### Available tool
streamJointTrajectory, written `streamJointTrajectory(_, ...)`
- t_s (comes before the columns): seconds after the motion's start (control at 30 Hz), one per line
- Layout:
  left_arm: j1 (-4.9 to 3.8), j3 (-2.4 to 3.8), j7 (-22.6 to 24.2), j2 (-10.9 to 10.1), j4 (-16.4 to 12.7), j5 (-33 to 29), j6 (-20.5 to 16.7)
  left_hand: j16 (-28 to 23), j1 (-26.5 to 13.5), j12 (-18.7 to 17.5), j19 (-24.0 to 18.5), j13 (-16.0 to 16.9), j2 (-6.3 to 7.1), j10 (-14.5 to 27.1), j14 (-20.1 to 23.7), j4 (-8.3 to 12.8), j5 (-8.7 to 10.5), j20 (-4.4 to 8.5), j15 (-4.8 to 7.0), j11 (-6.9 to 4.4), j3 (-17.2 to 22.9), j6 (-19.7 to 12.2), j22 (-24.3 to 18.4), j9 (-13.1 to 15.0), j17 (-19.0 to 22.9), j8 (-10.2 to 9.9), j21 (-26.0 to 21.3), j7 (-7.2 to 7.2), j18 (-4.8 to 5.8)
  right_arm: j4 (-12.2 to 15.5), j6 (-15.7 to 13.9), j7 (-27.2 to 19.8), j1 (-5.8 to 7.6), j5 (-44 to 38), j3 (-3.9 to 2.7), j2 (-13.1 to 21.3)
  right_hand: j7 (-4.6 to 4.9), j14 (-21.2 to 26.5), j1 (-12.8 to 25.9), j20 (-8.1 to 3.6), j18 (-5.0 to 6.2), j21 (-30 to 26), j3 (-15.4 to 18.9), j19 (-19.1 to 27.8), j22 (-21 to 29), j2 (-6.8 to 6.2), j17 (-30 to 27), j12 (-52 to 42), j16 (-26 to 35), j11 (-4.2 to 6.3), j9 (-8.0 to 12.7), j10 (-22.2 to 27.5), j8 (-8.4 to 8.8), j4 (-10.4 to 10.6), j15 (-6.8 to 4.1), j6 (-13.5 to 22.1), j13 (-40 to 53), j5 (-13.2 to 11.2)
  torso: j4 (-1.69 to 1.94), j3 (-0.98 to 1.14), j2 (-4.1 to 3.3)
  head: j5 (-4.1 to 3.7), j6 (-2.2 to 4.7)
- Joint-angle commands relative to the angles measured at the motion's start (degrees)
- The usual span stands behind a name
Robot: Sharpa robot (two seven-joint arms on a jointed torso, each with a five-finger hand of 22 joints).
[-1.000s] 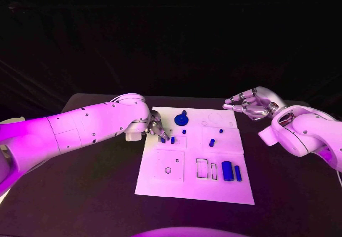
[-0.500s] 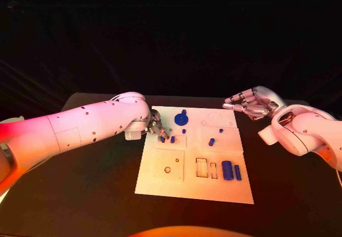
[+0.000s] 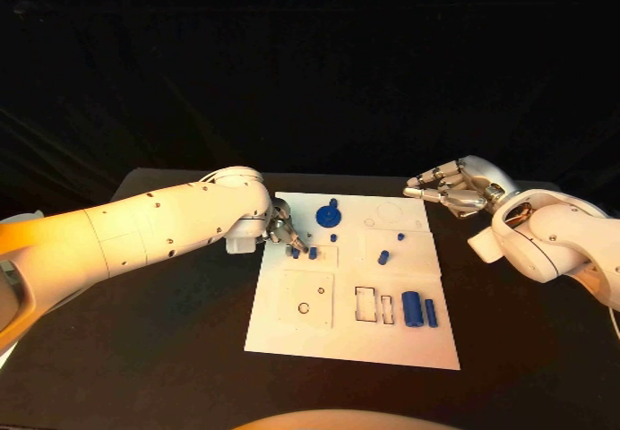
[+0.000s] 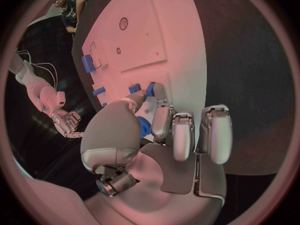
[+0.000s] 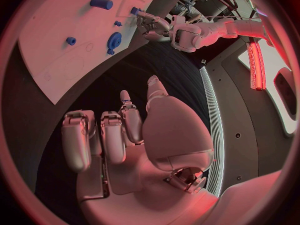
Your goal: Assemble the parts on the task board
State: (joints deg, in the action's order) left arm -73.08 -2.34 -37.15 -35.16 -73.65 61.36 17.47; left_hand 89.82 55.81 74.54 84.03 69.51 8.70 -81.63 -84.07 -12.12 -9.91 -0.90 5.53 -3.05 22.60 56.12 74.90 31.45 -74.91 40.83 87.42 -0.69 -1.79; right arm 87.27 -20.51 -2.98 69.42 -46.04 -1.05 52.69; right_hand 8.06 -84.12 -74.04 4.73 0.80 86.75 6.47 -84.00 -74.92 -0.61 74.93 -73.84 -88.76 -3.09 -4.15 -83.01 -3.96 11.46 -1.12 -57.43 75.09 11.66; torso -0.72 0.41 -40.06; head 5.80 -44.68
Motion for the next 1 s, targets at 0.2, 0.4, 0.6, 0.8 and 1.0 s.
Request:
streamJointTrajectory(0.2, 0.85, -0.59, -0.7, 0.0, -0.1, -0.6, 2.2, 0.2, -0.5, 0.4, 4.7, 0.3, -0.4, -0.5, -5.9, -1.1, 0.35, 0.45, 0.4, -0.12, -3.5, 0.6, 12.7, -0.1, -15.1, -0.1, 0.4, 0.17, 1.05, 0.1, 0.7, -0.1, -0.03, -0.5, 0.0, 0.0, 0.0, -5.3, -0.7, 0.27, 0.65, -0.2, 0.3, -2.9, -9.1, -0.05, 12.7, 0.2, 0.3, -0.08, -0.1, 0.3, -0.17, 0.0, 0.09, -0.1, 5.4, 0.2, 0.0, 0.0, 0.02, -0.04, 0.02)
streamJointTrajectory(0.4, 0.85, -0.57, -0.6, -0.1, -0.2, -0.6, 1.3, 0.2, -0.2, 0.5, 4.8, 0.5, -0.72, -0.7, -5.9, -1.3, 0.29, 0.47, 0.42, -0.16, -4.3, 0.7, 12.7, -0.1, -15.1, 0.0, 0.4, 0.24, 1.05, 0.1, 0.7, -0.1, -0.03, -0.5, 0.01, 0.0, 0.0, -5.3, -0.7, 0.27, 0.65, -0.2, 0.3, -2.9, -9.1, -0.05, 12.7, 0.2, 0.3, -0.08, -0.1, 0.3, -0.17, 0.0, 0.09, -0.1, 5.4, 0.2, 0.03, -0.02, 0.01, -0.04, 0.04)
streamJointTrajectory(0.6, 0.85, -0.44, -0.4, -0.5, -0.6, -0.6, -0.2, 0.2, -0.2, 0.5, 4.7, 0.5, -0.78, -0.7, -5.9, -1.9, 0.31, 0.51, 0.47, -0.21, -5.7, 0.7, 12.6, -0.2, -15.1, 0.0, 0.4, 0.28, 1.04, 0.0, 0.7, -0.1, -0.03, -0.5, 0.01, -0.1, 0.0, -5.3, -0.7, 0.27, 0.65, -0.2, 0.3, -2.9, -9.1, -0.05, 12.7, 0.2, 0.3, -0.08, -0.1, 0.3, -0.17, 0.0, 0.09, -0.1, 5.4, 0.2, 0.0, -0.01, 0.04, 0.02, 0.12)
streamJointTrajectory(0.8, 0.83, -0.23, 1.8, -2.2, -2.0, -7.5, -9.4, 0.2, 0.3, -4.0, 2.8, -4.7, -0.84, 2.3, -5.9, -4.0, 0.15, 0.47, 0.18, 0.36, -11.0, -1.5, 8.8, -0.4, -15.1, -0.5, -3.3, -0.47, -0.11, -0.1, 0.8, -0.1, -0.04, -0.5, 0.03, -0.1, 0.0, -5.3, -0.7, 0.27, 0.65, -0.2, 0.3, -2.9, -9.1, -0.05, 12.7, 0.2, 0.3, -0.08, -0.1, 0.3, -0.17, 0.0, 0.09, -0.1, 5.4, 0.2, 0.0, -0.02, 0.04, -0.07, 0.11)
streamJointTrajectory(1.0, 0.79, -0.18, 7.9, -3.7, -2.6, -17.9, -20.3, -2.2, 1.7, -22.1, -4.3, -25.1, -2.17, 15.3, -4.7, -4.6, -0.04, -0.98, -1.36, 2.55, -16.2, -7.4, -5.3, -2.4, -11.8, -3.3, -17.9, -3.02, -3.74, -0.1, 0.8, -0.1, -0.05, -0.5, 0.06, -0.1, 0.0, -5.3, -0.7, 0.27, 0.65, -0.2, 0.3, -2.9, -9.1, -0.05, 12.7, 0.2, 0.3, -0.08, -0.1, 0.3, -0.17, 0.0, 0.09, -0.1, 5.4, 0.2, 0.01, -0.04, 0.02, -0.27, 0.22)
